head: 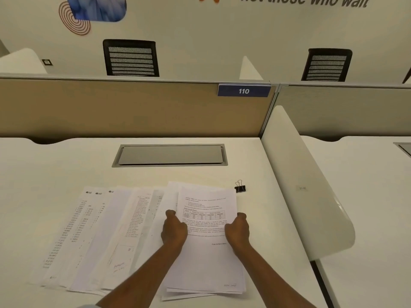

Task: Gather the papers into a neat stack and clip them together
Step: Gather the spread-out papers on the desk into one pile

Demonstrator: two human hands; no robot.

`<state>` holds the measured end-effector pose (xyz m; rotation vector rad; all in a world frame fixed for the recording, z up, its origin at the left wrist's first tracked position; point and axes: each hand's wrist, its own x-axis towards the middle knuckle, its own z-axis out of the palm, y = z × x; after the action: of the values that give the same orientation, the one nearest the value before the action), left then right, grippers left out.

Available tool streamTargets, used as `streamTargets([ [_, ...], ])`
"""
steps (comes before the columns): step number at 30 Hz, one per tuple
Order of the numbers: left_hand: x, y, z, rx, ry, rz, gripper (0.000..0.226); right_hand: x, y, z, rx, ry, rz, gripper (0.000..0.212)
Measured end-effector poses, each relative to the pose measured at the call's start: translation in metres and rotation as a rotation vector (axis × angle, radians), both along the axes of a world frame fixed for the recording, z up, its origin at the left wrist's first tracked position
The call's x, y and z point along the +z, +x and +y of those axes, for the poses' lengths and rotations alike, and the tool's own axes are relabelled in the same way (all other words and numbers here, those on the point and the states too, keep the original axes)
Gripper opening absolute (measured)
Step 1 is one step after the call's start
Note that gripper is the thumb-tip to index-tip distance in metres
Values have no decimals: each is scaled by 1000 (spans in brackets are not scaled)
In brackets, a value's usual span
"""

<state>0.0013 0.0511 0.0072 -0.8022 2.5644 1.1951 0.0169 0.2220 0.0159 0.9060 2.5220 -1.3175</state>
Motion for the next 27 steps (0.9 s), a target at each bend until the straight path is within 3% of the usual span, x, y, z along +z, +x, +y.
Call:
streamTargets([
  [4, 3, -6, -7, 16, -21, -5, 39, -2, -1, -4, -2, -66, 67, 33],
  [6, 6, -10, -11, -84, -140, -12, 29, -1, -4, -9, 1, -47, 64, 31],
  [9, 11, -12, -14, -204, -400, -100, 20, 2, -5, -19, 33, 93, -14, 30],
  [11, 12, -11, -12, -196, -462, -163, 19, 4, -3, -26, 63, 194, -84, 31],
  [14, 11, -10, -7, -163, -458, -190, 23, 7, -2, -33, 89, 256, -144, 32],
  [20, 9, -14, -17, -164, -421, -136, 30, 2, -5, -31, 11, 112, -58, 36],
  [24, 7, -15, -26, -111, -252, -18, 35, 5, -3, -26, -45, -85, -30, 29],
  [27, 7, -17, -28, -47, -144, -28, 51, 7, -2, -23, -66, -136, -37, 28],
])
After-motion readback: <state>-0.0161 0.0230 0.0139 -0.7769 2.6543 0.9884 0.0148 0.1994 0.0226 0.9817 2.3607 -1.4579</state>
